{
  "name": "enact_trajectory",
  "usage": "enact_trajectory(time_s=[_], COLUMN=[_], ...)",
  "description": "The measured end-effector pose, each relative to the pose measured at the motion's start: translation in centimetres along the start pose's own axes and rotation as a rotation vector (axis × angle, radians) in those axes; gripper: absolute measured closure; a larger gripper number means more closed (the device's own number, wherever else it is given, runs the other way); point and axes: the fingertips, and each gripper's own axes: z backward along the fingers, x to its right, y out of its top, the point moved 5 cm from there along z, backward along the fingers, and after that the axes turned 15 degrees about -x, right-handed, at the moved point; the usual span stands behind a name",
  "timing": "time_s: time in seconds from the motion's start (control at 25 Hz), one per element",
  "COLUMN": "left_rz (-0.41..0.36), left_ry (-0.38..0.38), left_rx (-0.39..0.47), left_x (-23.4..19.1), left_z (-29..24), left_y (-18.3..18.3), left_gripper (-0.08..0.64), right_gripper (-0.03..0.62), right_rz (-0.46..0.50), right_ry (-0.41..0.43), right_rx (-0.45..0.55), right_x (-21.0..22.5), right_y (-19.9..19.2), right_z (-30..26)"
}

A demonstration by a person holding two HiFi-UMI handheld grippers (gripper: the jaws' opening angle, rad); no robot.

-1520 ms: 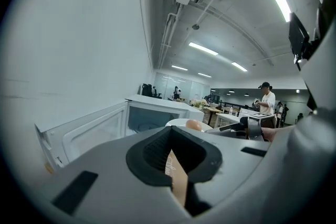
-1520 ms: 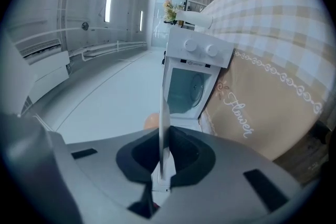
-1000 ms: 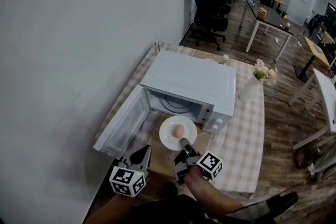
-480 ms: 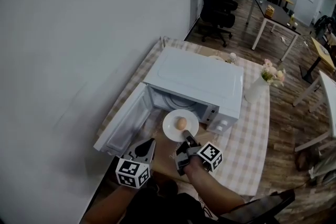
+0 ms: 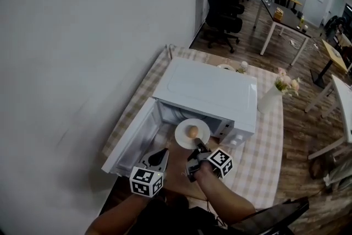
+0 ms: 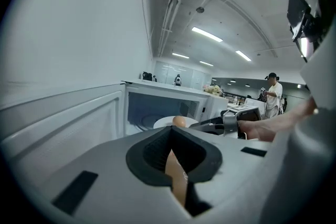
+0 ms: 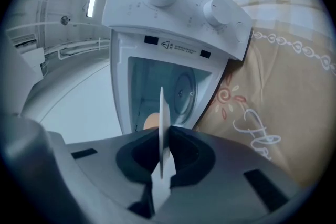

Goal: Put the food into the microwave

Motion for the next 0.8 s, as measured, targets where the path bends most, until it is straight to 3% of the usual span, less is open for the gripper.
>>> enact_trajectory(time_s=[0.8], left_rz=[-0.027], left_ry=[-0.048], left_rx=[-0.064], left_x=[-3.1], left_z=[-5.2], left_y=[1.4], left_gripper=[0.552], right_gripper=[0.566], right_rz=[-0.121], right_ry=[-0.078], right_rx=[0.110], right_x=[3.5], right_y=[5.0], right_z=[-7.1])
